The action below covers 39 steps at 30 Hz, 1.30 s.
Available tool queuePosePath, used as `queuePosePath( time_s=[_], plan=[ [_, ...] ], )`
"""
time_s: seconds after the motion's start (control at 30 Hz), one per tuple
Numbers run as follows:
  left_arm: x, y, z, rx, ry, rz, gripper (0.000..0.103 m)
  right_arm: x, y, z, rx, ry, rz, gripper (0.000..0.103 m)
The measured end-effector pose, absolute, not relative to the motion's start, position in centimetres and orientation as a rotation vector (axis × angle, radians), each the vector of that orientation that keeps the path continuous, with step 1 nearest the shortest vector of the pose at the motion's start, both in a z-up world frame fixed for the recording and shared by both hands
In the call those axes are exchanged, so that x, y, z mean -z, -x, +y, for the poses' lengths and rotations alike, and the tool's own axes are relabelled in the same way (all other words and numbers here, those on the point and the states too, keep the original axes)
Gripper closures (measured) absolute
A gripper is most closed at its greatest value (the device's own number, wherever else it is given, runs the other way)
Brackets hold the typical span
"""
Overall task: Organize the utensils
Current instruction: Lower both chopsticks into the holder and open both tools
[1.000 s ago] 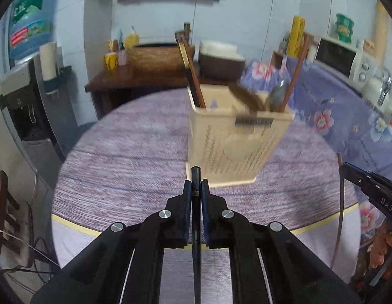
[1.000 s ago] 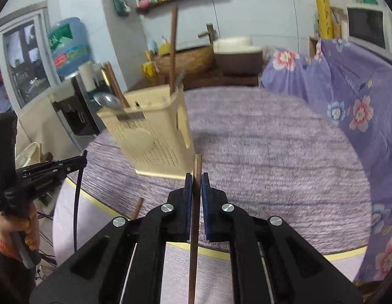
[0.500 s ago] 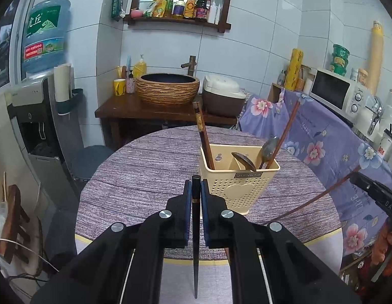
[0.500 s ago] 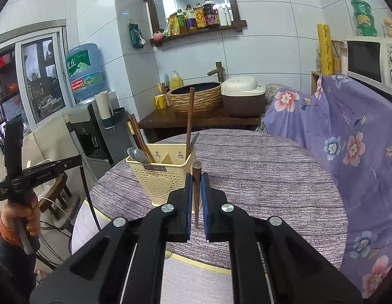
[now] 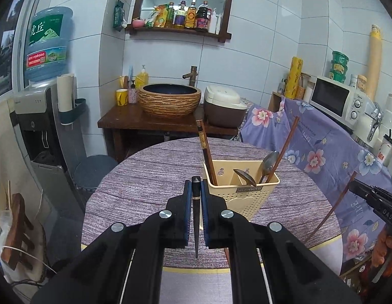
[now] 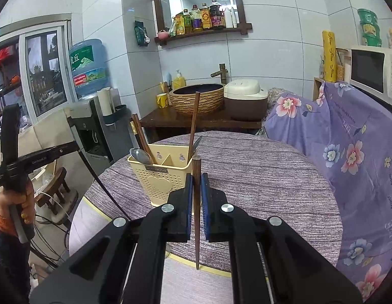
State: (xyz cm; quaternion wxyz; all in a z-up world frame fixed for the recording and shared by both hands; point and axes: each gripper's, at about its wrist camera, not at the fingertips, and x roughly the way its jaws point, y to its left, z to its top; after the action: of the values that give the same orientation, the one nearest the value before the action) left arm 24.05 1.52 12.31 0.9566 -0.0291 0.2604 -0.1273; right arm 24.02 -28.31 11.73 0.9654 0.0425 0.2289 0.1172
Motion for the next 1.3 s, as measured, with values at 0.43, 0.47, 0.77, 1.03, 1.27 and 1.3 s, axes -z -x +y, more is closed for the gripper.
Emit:
queuePosePath(
  time_s=[0.43,0.47,0.77,1.03,1.27,1.3],
  plan=[
    [-17.2,-25.4,2.3,0.306,0.097,0.495,0.095,-16.0,-25.4,-27.5,-0.307,-0.093,0.432,0.096],
    [-18.1,-25.5,2.3,0.308,0.099,0.481,0.095,-17.4,-25.6,-27.4,-0.316,-0.097,0.408,0.096],
    [-26.2,-28.4,1.6,0.305,0.197,0.335,0.095,-26.7,-29.9,-25.7,-0.316,-0.137,0.235,0.096],
    [-22.0,-32.1,-1.0,0.263,0.175,0.375,0.095,-21.8,-33.7,-22.9,-0.251,-0.072,0.266,0.096],
    [-16.0,-33.5,-1.9,0.259,0.152,0.464,0.095,-16.2,-35.0,-21.7,-0.237,-0.035,0.33,0.095],
    [-15.1,-33.6,-2.1,0.257,0.147,0.482,0.095,-15.6,-35.2,-21.6,-0.231,-0.029,0.337,0.095]
  ],
)
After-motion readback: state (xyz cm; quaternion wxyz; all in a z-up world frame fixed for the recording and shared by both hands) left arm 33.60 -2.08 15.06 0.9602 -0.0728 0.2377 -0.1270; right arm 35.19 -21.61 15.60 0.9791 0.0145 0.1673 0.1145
